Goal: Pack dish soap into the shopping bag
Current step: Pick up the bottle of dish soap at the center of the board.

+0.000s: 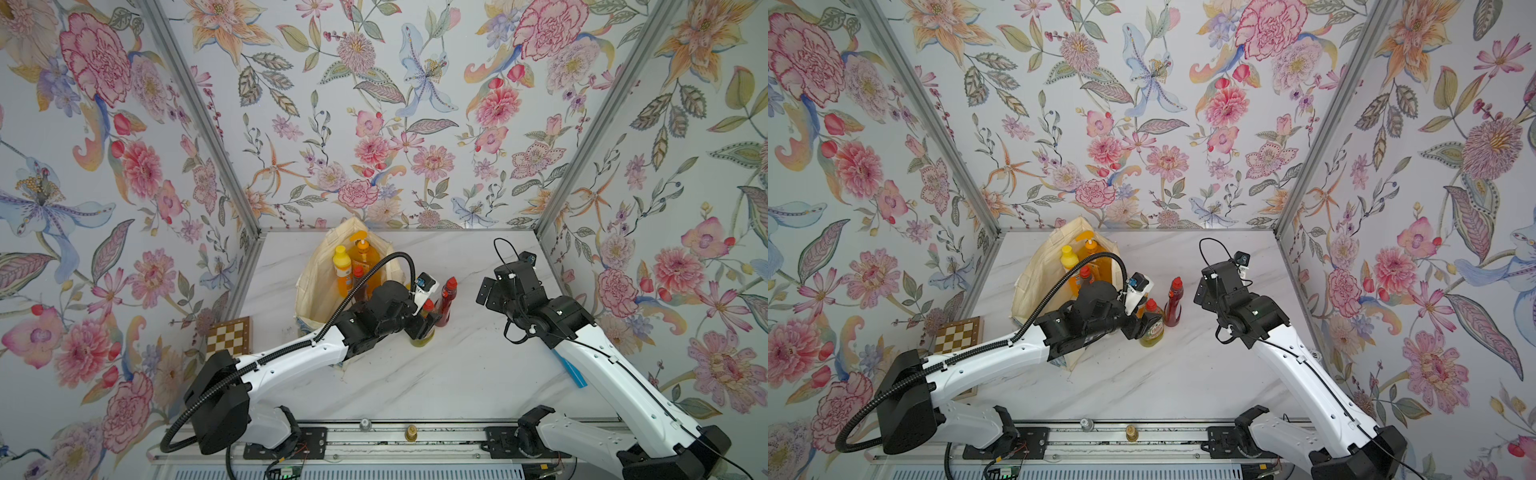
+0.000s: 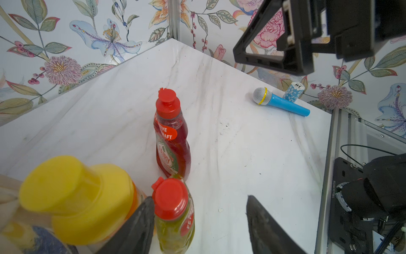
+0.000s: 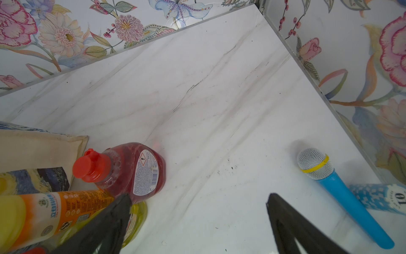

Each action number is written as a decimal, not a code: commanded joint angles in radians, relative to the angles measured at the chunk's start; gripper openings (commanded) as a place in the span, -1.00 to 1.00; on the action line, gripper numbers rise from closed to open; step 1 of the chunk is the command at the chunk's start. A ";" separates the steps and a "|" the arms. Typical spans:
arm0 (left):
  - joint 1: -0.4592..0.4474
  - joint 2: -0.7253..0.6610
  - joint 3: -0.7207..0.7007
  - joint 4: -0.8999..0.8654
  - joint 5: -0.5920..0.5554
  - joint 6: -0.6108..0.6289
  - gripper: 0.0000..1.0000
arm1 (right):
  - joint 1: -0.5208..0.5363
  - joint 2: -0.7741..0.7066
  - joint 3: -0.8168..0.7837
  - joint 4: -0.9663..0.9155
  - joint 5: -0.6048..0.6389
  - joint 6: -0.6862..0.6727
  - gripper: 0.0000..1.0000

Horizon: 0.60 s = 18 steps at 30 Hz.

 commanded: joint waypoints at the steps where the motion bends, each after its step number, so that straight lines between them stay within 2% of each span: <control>1: -0.001 -0.030 0.070 -0.089 -0.022 -0.025 0.42 | -0.007 -0.006 -0.009 -0.018 0.003 0.014 0.97; 8: -0.005 -0.013 0.153 -0.187 -0.029 -0.033 0.41 | -0.007 -0.002 -0.008 -0.019 0.000 0.015 0.97; 18: -0.025 0.102 0.199 -0.217 -0.121 0.017 0.35 | -0.007 0.000 -0.016 -0.018 -0.006 0.019 0.97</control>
